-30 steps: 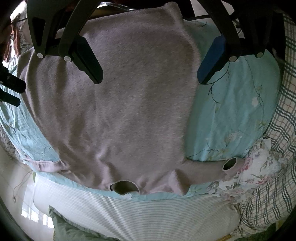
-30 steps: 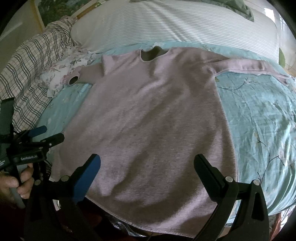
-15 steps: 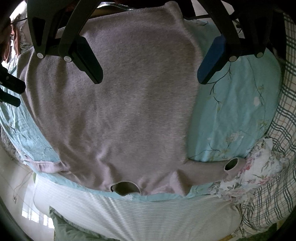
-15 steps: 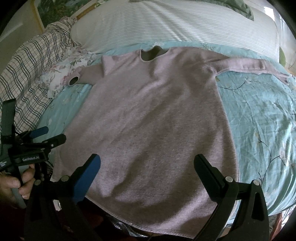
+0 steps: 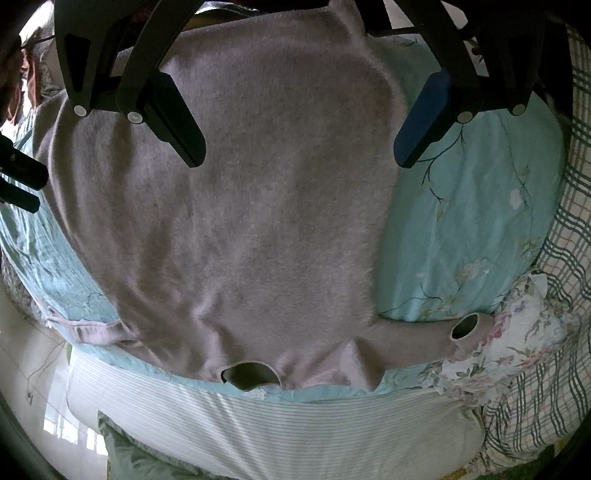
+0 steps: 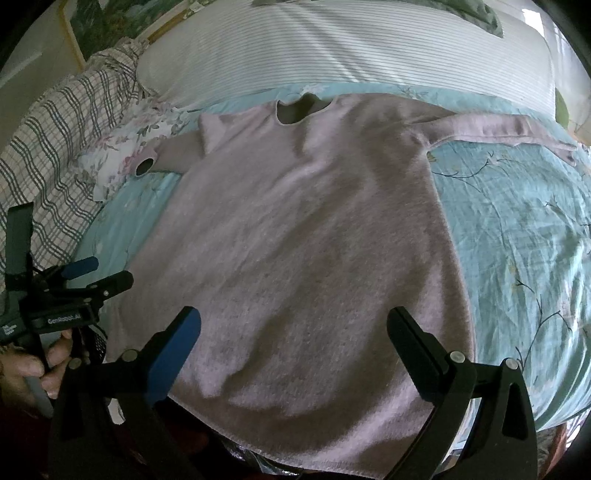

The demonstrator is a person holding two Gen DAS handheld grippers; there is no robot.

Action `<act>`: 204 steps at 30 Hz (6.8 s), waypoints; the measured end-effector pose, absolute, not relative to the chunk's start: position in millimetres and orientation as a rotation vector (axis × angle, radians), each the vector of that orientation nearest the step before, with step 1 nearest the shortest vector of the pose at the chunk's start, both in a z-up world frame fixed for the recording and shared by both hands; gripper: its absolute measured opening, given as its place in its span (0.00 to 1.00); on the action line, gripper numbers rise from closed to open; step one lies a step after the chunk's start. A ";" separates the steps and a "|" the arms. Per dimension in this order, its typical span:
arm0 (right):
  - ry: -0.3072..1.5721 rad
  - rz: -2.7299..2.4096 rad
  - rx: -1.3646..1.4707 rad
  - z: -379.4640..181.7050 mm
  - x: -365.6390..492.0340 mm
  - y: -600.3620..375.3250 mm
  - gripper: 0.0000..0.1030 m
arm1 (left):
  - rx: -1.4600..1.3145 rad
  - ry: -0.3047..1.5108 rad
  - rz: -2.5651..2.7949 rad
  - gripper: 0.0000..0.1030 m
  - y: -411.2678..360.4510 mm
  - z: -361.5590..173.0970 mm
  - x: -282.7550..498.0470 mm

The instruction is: Fold small clothes

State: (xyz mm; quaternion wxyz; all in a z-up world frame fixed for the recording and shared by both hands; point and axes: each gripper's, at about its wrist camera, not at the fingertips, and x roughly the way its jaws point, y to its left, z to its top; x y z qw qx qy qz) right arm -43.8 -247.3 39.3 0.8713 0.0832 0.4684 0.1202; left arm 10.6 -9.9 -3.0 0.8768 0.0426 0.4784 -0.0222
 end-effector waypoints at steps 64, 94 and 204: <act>0.727 0.348 0.590 76.6 279.1 -449.4 0.06 | 0.102 1.070 -0.038 0.99 -40.6 -59.3 140.3; 1.010 0.692 0.633 -10.1 270.5 -186.3 0.47 | -0.343 0.986 -0.128 0.99 63.4 -65.2 218.7; 0.987 0.335 0.498 2.6 177.7 -316.3 0.66 | -0.068 0.870 0.323 0.80 161.4 -25.3 318.6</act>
